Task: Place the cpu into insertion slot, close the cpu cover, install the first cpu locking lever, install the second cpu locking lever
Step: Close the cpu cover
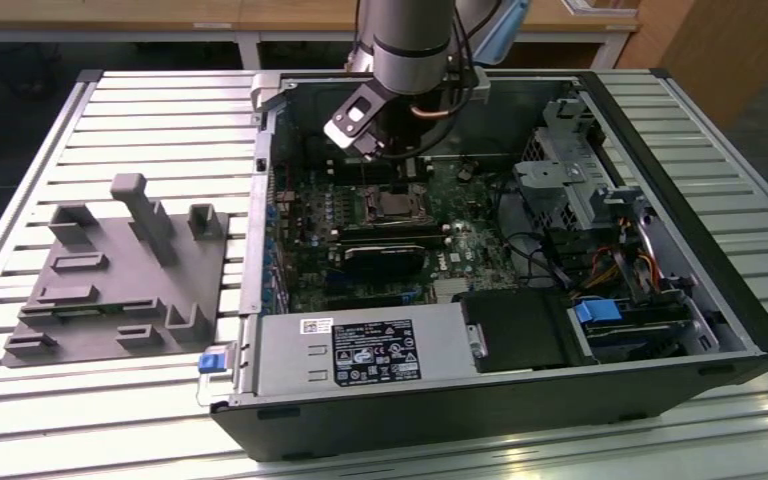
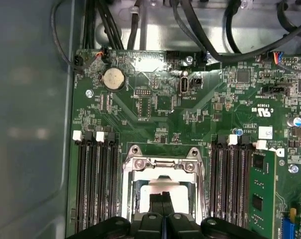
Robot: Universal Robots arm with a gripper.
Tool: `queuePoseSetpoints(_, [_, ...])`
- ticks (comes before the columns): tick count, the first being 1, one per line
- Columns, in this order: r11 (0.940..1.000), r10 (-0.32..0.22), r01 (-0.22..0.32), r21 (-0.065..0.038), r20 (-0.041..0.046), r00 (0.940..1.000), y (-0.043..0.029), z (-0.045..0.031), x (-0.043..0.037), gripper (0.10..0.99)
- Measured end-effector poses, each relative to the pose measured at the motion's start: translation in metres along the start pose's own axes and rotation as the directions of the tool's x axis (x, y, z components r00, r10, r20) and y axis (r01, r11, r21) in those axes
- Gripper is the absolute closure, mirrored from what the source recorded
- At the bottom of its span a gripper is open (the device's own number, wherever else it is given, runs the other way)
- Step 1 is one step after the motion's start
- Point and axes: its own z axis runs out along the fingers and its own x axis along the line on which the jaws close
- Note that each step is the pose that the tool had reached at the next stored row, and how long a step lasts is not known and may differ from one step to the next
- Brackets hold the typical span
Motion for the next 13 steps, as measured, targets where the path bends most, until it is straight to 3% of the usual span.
queuePoseSetpoints(7, [1.0,0.0,0.0,0.0,-0.0005,1.0,-0.011,0.0007,0.0001,0.98])
queuePoseSetpoints(13, [1.0,0.0,0.0,0.0,-0.0006,1.0,-0.0196,0.0056,-0.0001,0.98])
